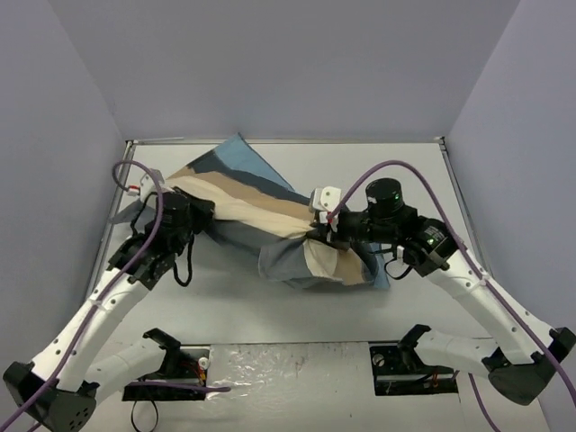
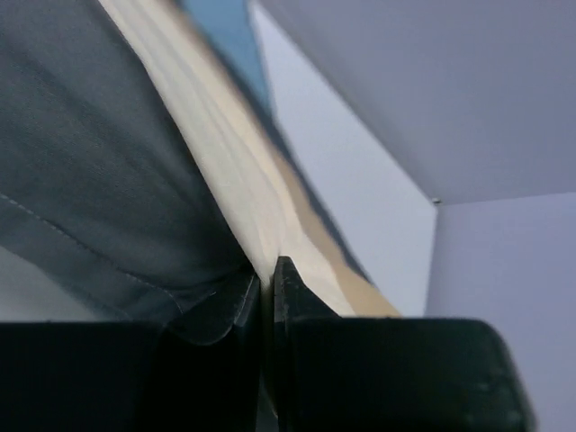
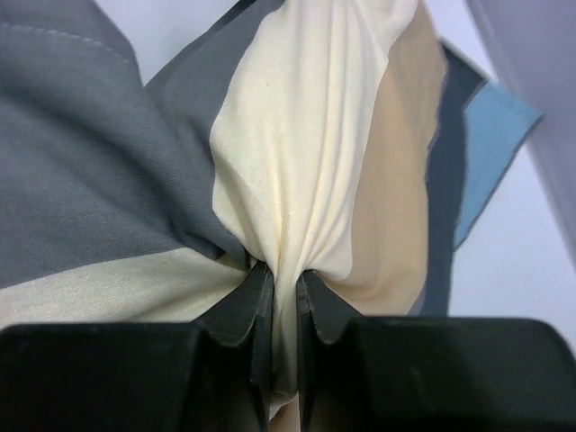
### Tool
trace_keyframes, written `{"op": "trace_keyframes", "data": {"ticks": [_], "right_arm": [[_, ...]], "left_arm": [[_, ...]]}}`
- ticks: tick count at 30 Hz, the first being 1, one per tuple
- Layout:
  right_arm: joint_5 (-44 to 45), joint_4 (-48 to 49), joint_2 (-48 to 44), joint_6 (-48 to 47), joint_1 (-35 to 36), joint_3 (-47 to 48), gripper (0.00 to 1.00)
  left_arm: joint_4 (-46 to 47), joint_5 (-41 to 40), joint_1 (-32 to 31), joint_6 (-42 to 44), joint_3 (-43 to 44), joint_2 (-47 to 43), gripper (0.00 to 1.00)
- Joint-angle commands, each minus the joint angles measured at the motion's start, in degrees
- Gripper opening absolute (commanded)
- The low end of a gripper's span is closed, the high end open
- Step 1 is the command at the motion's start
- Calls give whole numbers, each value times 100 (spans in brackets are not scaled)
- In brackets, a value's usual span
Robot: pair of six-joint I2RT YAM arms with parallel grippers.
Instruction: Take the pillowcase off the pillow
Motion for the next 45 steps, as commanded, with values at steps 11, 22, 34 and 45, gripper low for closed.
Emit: {"op": "trace_keyframes", "data": {"ticks": [11, 22, 34, 45], "right_arm": [[-831, 2527, 534, 3269, -905, 338, 0], [-946, 4425, 3582, 5273, -3332, -1041, 0], [1338, 4067, 3682, 4185, -3429, -189, 66], [-1031, 1829, 1950, 958, -3482, 409, 100]], "left_arm": [[-326, -1255, -33, 126, 1990, -69, 2], [1010, -843, 459, -685, 2366, 4086, 2], [2370, 243, 591, 1533, 4046, 5217, 60], [2094, 2373, 407, 2991, 1906, 2388, 95]]}}
